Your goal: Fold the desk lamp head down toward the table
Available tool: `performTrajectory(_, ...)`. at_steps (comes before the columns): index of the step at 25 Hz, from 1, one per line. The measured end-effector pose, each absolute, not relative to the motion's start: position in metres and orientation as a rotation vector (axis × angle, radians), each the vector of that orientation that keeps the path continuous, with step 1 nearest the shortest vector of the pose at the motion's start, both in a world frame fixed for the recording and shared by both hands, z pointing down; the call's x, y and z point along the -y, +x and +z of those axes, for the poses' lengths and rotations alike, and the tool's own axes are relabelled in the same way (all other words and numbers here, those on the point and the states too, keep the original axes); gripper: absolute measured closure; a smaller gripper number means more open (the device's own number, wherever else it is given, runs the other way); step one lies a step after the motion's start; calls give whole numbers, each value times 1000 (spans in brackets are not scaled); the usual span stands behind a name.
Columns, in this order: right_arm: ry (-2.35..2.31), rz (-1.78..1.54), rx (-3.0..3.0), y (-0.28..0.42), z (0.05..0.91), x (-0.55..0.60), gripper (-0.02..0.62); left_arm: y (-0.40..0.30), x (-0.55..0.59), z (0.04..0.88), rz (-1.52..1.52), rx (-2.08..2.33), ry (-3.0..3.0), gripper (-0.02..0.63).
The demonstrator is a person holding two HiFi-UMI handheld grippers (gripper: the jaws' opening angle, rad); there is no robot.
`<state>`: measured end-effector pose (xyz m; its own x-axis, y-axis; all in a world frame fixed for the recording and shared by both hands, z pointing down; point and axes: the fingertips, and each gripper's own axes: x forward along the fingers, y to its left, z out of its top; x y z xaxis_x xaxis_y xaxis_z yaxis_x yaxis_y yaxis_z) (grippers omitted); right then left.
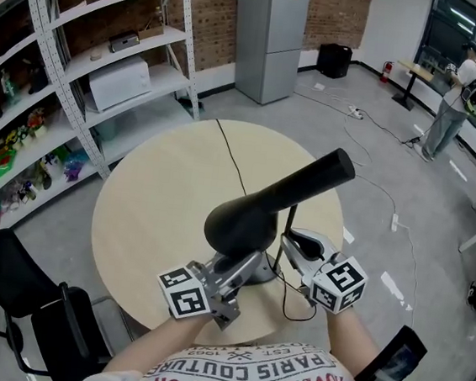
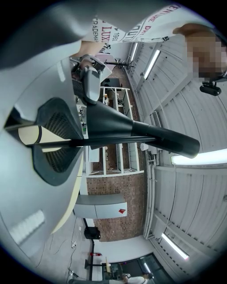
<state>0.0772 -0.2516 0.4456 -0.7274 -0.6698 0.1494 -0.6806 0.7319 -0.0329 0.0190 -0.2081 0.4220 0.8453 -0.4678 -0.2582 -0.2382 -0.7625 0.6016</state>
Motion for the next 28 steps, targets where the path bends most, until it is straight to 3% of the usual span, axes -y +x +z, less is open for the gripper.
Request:
performTrajectory(4,1075,197,2840,76,446,253,536,15,209,421,-531,512,2465,580)
performTrajectory(7,1079,195,2825,77,448,252,530,5,210,428,-510,561,2463,523)
performTrajectory(12,1153,222,2764,90,458,244,525,-19,200,446,-459,612,2416,503)
performTrajectory(16,1208,241,2727,93,461,221,530,-26,177,460,-375,659,2429,508)
performTrajectory(19,1163,261,2752,81,459,189,564,-27,151,462,-285,713,2510,606)
performTrajectory(21,1126,270,2770,71,457,165,597,-29,131,457,-234,726,2560,606)
performTrajectory(28,925,291,2849,28,450,59,597,-36,49,439,-74,735,2718,606)
